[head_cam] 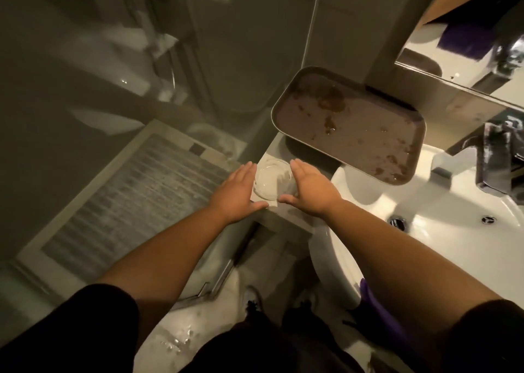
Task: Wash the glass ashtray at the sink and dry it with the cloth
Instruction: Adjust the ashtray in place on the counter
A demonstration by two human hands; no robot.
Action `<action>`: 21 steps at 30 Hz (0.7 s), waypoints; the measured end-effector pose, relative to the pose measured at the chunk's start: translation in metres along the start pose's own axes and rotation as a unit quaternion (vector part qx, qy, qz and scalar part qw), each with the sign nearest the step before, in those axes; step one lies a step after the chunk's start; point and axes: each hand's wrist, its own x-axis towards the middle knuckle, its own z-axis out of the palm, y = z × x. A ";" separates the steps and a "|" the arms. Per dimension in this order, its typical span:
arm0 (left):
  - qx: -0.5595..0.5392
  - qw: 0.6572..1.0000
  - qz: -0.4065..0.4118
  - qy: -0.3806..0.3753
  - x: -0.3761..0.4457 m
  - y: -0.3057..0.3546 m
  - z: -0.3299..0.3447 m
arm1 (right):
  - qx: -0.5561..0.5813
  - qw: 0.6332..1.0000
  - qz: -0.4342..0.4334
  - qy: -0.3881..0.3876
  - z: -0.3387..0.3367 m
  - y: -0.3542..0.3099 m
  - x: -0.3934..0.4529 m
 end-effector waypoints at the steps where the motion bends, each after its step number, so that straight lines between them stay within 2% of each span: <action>1: -0.006 1.000 -0.005 -0.004 0.006 0.000 0.002 | -0.011 1.000 -0.006 -0.015 0.001 0.001 0.008; 5: -0.017 0.999 -0.020 -0.023 0.022 0.002 0.008 | -0.041 0.995 -0.013 -0.094 0.005 0.003 0.030; 8: -0.015 0.999 -0.033 -0.031 0.029 0.003 0.013 | -0.039 0.991 0.004 -0.125 0.009 0.004 0.038; 14: -0.073 0.995 -0.057 -0.020 0.032 0.005 0.022 | -0.035 0.993 -0.009 -0.109 0.015 0.007 0.047; 21: -0.168 0.985 -0.035 0.037 0.017 0.006 0.008 | 0.060 0.992 -0.073 -0.082 -0.001 0.008 0.042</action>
